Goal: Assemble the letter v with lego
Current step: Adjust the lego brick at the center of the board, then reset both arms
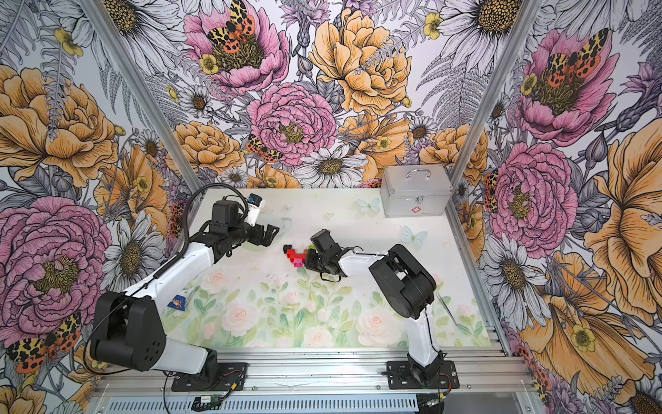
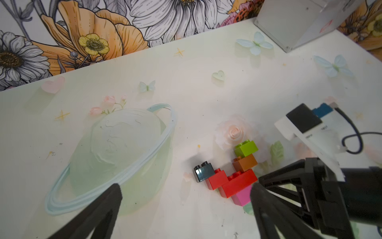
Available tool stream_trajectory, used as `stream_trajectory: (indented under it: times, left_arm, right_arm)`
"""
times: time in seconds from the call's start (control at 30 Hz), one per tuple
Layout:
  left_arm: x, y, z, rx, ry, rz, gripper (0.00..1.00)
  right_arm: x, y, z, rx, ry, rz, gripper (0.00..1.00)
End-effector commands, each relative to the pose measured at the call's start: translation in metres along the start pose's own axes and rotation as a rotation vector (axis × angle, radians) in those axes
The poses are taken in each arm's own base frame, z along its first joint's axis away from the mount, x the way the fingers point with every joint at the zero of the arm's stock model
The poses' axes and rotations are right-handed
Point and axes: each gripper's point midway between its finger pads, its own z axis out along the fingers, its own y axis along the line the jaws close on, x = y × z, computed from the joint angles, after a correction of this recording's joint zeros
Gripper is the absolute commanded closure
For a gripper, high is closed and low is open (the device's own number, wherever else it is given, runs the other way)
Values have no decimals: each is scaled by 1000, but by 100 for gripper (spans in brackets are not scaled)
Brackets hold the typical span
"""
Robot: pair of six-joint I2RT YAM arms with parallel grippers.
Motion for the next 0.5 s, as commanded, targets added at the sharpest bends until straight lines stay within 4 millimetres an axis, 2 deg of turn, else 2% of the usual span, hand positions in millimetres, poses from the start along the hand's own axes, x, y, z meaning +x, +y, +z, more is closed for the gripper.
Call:
stream_trajectory:
  times: [0.0,0.07,0.13,0.17,0.2,0.23,0.3,0.47]
  left_arm:
    - [-9,33,-11,-133,-120,-245,1]
    - [7,48,-16,-243,-126,-274,1]
    - [25,63,-24,-359,-126,-303,1]
    - [34,68,-28,-405,-129,-302,1]
    - [43,75,-35,-467,-135,-305,1]
    - [50,80,-39,-513,-140,-312,1]
    - [67,86,-47,-576,-152,-312,1]
    - [69,87,-69,-638,-207,-271,1]
  right_arm:
    - [-26,-3,-51,14,-128,-40,67]
    - [-34,-21,-78,64,-187,-53,59]
    - [-42,-44,-108,166,-249,-84,44]
    - [-47,-53,-125,220,-287,-109,33]
    - [-52,-62,-142,270,-323,-133,15]
    - [-56,-69,-156,304,-354,-151,1]
    - [-66,-87,-187,392,-426,-193,1]
    - [-80,-132,-242,628,-545,-317,1]
